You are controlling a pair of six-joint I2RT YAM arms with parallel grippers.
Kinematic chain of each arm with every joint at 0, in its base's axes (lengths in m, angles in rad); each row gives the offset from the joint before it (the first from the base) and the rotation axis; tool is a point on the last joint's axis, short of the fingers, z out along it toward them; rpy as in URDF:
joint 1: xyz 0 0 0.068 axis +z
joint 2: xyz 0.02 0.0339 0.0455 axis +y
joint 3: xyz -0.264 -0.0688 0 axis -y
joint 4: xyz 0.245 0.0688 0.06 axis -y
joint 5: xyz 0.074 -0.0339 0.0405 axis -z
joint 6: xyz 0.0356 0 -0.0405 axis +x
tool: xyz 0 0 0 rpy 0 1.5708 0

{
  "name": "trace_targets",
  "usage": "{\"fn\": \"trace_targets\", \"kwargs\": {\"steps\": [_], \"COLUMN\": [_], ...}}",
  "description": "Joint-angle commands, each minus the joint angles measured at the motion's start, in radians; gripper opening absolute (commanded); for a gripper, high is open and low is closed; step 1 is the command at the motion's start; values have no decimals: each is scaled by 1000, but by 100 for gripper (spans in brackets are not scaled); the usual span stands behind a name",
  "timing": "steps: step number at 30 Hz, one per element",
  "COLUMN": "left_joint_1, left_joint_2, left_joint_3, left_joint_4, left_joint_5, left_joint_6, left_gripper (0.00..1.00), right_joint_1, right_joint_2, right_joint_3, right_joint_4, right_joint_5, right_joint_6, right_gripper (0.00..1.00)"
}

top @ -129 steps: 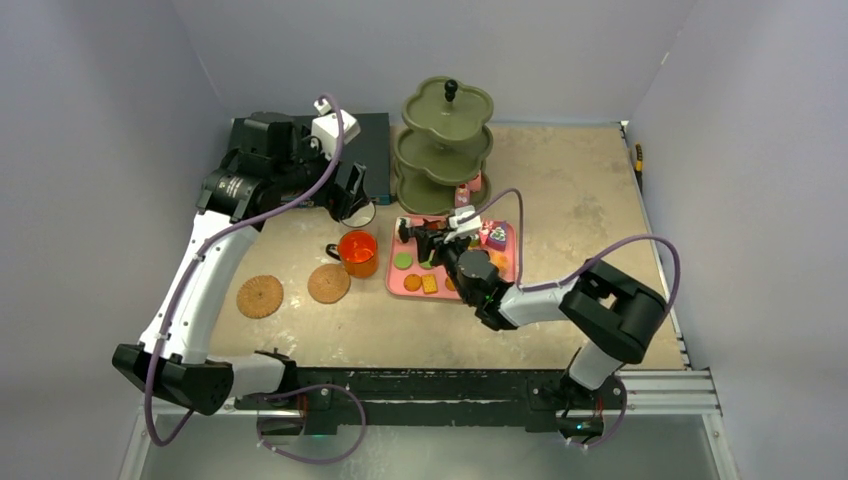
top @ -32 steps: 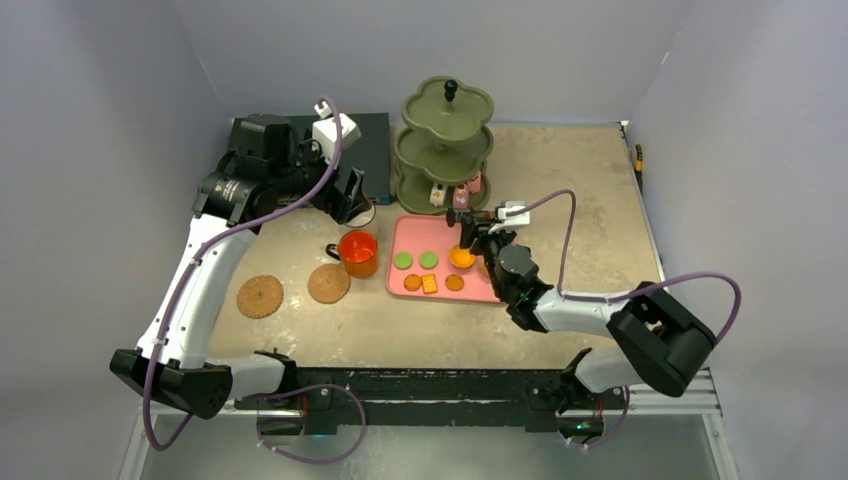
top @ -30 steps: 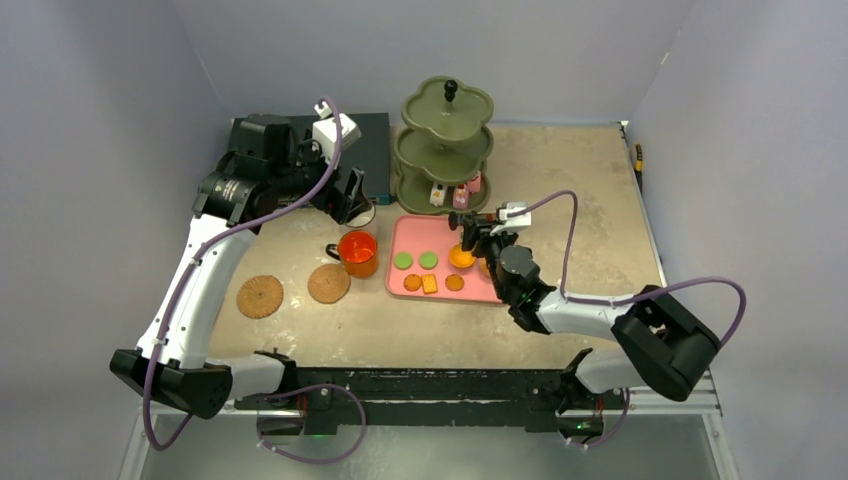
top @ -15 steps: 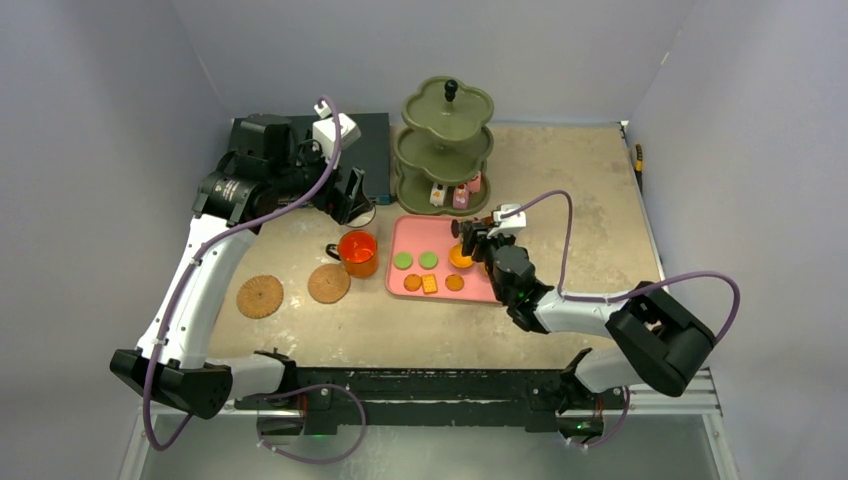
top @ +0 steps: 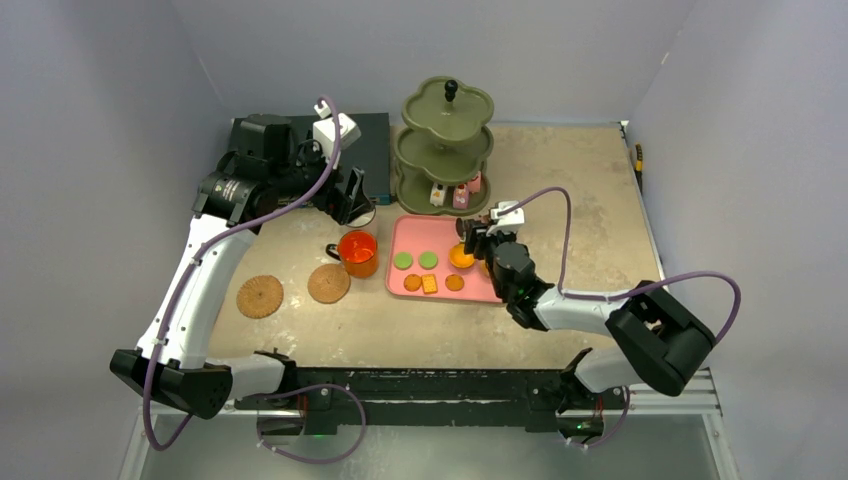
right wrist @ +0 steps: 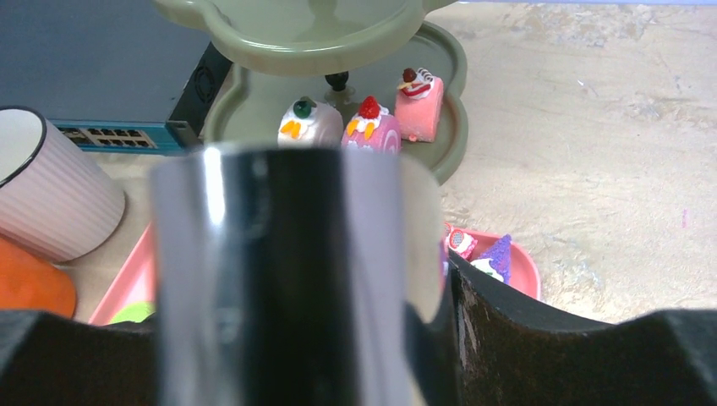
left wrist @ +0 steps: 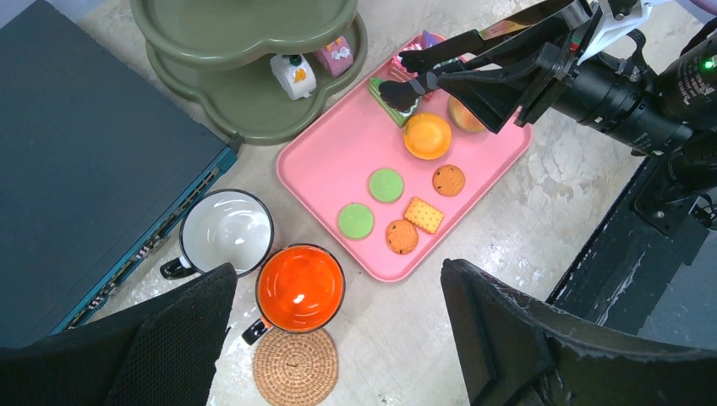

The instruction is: Serve the afternoon tea

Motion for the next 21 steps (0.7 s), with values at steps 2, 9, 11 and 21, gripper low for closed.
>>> {"fn": "trace_targets", "kwargs": {"steps": [2, 9, 11, 21], "left_joint_1": [5, 4, 5, 4], "left_joint_2": [-13, -13, -13, -14], "left_joint_3": [23, 23, 23, 24], "left_joint_4": [22, 22, 21, 21], "left_joint_5": [24, 24, 24, 26], "left_joint_6": [-14, -12, -10, -12], "left_gripper": [91, 91, 90, 90], "right_joint_1": [-12, -15, -15, -15], "right_joint_2": [11, 25, 27, 32], "right_joint_3": [31, 26, 22, 21], "right_joint_4": [10, 5, 15, 5], "right_joint_5": [10, -23, -20, -37], "right_joint_6": [-15, 14, 16, 47], "right_gripper": [58, 55, 55, 37]}}
